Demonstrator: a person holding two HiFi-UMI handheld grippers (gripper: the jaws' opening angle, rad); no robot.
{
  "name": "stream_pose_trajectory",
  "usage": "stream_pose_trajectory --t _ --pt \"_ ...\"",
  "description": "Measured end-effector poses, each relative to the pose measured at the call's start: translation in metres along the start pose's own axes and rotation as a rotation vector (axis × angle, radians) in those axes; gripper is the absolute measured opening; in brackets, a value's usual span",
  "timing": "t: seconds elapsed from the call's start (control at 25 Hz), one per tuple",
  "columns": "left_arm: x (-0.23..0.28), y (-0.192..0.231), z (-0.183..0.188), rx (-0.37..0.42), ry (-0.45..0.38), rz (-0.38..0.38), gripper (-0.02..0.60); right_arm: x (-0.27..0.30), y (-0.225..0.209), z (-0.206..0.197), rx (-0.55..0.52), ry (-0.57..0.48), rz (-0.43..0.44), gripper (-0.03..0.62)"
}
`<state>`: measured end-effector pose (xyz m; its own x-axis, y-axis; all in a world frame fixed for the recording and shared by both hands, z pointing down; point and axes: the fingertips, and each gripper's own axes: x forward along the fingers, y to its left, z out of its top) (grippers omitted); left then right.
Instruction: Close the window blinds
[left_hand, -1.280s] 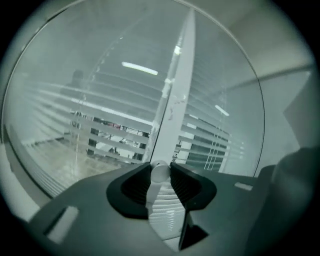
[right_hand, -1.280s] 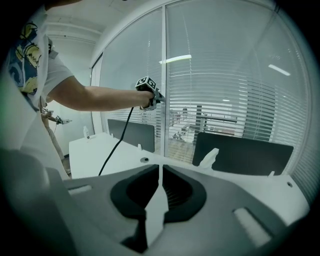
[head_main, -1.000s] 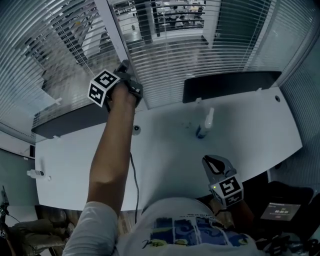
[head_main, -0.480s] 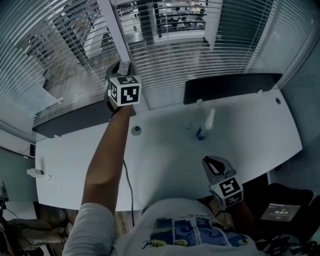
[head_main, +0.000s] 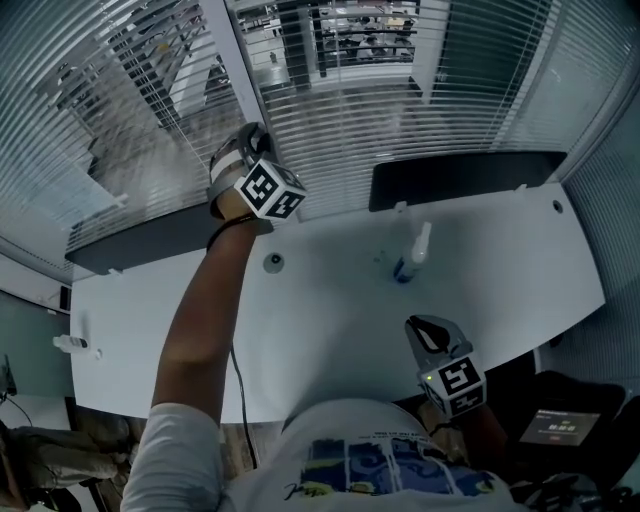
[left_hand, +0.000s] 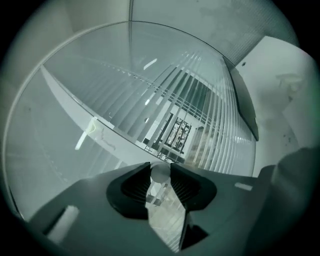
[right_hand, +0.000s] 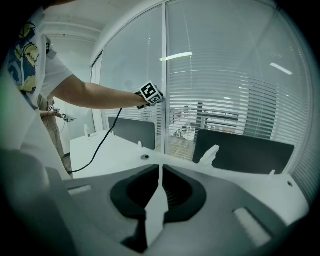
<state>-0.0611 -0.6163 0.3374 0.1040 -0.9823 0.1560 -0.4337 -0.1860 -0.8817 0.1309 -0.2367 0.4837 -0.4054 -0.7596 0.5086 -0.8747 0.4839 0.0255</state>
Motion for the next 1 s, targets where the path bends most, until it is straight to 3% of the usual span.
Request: stream_pose_trajectory --t 0.08,0.16,0.36,0.52,0.6,0.64,0.68,0.76,0.84,1.0 --pt "0.000 0.002 0.000 -0.089 -0.007 -0.013 0.133 0.001 0.000 0.001 -0.002 -0.001 0.000 0.015" --pt "0.001 0.003 -0.002 -0.243 -0.013 -0.033 0.130 0.004 0.000 0.001 -0.006 -0.004 0.003 0.015" --pt "0.000 0.014 -0.011 -0.813 -0.007 -0.095 0.129 0.008 -0.001 0.000 -0.002 -0.005 0.009 0.015" --pt "-0.001 0.014 -0.019 -1.283 -0.066 -0.167 0.129 0.008 0.001 -0.002 -0.003 -0.005 0.011 0.015" --pt "-0.001 0.013 -0.024 -1.460 -0.096 -0.193 0.129 0.009 0.001 -0.003 -0.005 -0.003 0.013 0.015" --pt "0.000 0.014 -0.024 -1.481 -0.104 -0.199 0.129 0.010 0.001 -0.002 -0.008 -0.003 0.013 0.015" --pt "0.000 0.014 -0.024 -1.449 -0.107 -0.200 0.130 0.010 0.001 -0.001 -0.010 -0.002 0.013 0.015" --pt "-0.001 0.014 -0.022 -1.294 -0.103 -0.196 0.134 0.011 0.002 0.001 -0.010 0.003 0.017 0.015" --pt "-0.004 0.016 -0.020 -1.089 -0.080 -0.172 0.140 0.012 0.004 0.001 -0.011 0.008 0.025 0.015" --pt "-0.010 0.012 -0.011 -0.571 -0.023 -0.107 0.210 0.014 0.010 0.004 -0.020 0.003 0.041 0.015"
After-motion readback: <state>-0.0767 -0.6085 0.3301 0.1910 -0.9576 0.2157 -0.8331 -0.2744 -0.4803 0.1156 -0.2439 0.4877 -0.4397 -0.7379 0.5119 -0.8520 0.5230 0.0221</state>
